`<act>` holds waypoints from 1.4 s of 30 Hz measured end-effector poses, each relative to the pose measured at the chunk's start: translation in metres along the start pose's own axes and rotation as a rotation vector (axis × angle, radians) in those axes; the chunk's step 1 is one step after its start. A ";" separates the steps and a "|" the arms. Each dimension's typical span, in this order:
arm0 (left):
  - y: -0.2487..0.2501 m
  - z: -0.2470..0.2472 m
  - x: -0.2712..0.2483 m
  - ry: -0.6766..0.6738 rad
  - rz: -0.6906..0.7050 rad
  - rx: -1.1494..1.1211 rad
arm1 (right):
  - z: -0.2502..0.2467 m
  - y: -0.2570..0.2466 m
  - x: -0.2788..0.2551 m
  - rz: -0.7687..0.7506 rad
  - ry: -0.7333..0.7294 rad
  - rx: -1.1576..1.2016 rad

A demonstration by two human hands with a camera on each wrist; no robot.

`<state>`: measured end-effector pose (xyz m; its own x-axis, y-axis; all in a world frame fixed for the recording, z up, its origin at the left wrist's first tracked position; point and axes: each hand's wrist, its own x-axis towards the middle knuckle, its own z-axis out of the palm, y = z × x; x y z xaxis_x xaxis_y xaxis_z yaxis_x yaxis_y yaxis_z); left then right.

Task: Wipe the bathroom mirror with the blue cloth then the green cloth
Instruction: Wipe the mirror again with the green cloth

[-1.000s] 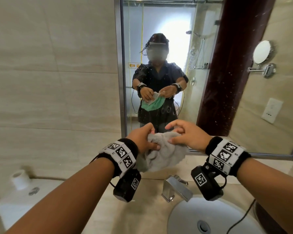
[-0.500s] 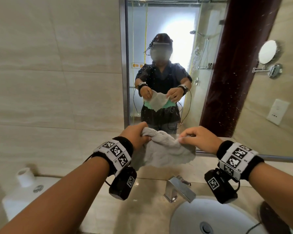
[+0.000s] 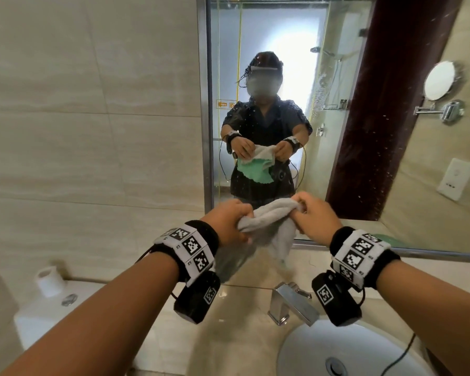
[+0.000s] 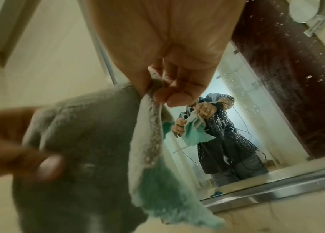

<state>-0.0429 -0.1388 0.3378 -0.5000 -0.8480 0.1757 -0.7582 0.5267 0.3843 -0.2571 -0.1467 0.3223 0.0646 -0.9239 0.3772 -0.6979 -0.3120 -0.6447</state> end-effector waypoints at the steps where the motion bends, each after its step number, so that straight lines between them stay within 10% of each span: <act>1: -0.002 0.000 -0.003 -0.067 -0.017 -0.028 | -0.002 0.001 0.002 0.048 0.006 0.068; 16: 0.012 0.013 0.015 0.005 -0.158 -0.286 | -0.015 -0.021 0.005 0.172 -0.209 0.780; 32: 0.014 0.004 0.022 0.082 -0.093 -0.078 | -0.016 -0.029 0.001 -0.289 -0.178 -0.720; 42: 0.001 -0.002 0.016 0.090 -0.158 -0.026 | -0.015 -0.029 0.008 -0.188 -0.060 -0.126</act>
<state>-0.0512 -0.1521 0.3429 -0.3349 -0.9227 0.1912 -0.8129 0.3855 0.4366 -0.2472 -0.1419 0.3541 0.2417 -0.8649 0.4399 -0.7526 -0.4532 -0.4777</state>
